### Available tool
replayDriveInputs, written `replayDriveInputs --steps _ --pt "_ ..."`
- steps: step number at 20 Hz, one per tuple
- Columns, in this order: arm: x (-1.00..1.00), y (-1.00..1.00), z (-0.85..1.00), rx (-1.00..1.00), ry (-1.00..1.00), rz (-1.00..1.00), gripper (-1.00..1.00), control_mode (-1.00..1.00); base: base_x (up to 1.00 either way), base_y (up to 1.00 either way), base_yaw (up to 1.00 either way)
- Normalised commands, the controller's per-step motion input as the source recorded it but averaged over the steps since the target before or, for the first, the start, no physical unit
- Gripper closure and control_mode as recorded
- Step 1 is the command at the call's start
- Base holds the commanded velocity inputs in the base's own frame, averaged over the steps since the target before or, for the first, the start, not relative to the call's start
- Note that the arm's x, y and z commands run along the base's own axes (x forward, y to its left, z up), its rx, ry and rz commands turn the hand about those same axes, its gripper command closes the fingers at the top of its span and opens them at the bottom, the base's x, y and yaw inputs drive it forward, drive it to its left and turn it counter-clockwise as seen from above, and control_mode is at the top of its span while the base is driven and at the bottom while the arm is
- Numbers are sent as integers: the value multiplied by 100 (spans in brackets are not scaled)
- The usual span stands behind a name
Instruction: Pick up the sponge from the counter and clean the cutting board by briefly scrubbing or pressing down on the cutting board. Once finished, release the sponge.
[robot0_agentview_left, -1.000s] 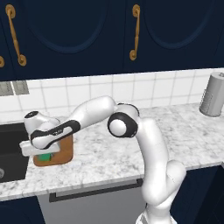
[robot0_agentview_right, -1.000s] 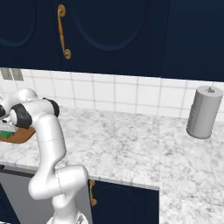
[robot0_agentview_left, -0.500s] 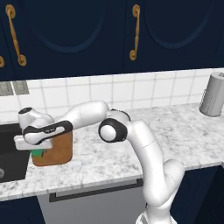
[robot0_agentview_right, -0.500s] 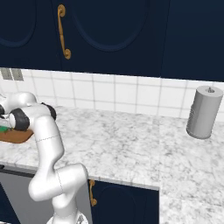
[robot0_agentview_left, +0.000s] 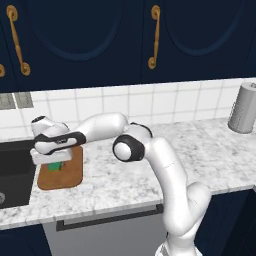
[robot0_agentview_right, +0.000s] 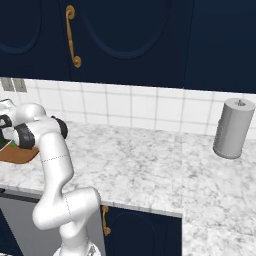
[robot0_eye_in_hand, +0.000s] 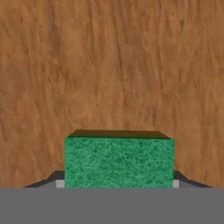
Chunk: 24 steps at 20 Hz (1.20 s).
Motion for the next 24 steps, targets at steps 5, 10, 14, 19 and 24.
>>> replayDriveInputs --steps 5,10,14,19,24 --pt "1 -100 -81 0 0 0 100 -100 0 0 0" --pt "1 -100 -13 5 0 0 100 -100 0 0 0" --pt "0 -74 -52 -2 0 0 100 -100 0 0 0" --pt "3 -47 -56 -4 0 0 100 -100 0 0 0" --pt "25 -64 -4 3 -6 1 100 -100 0 0 0"
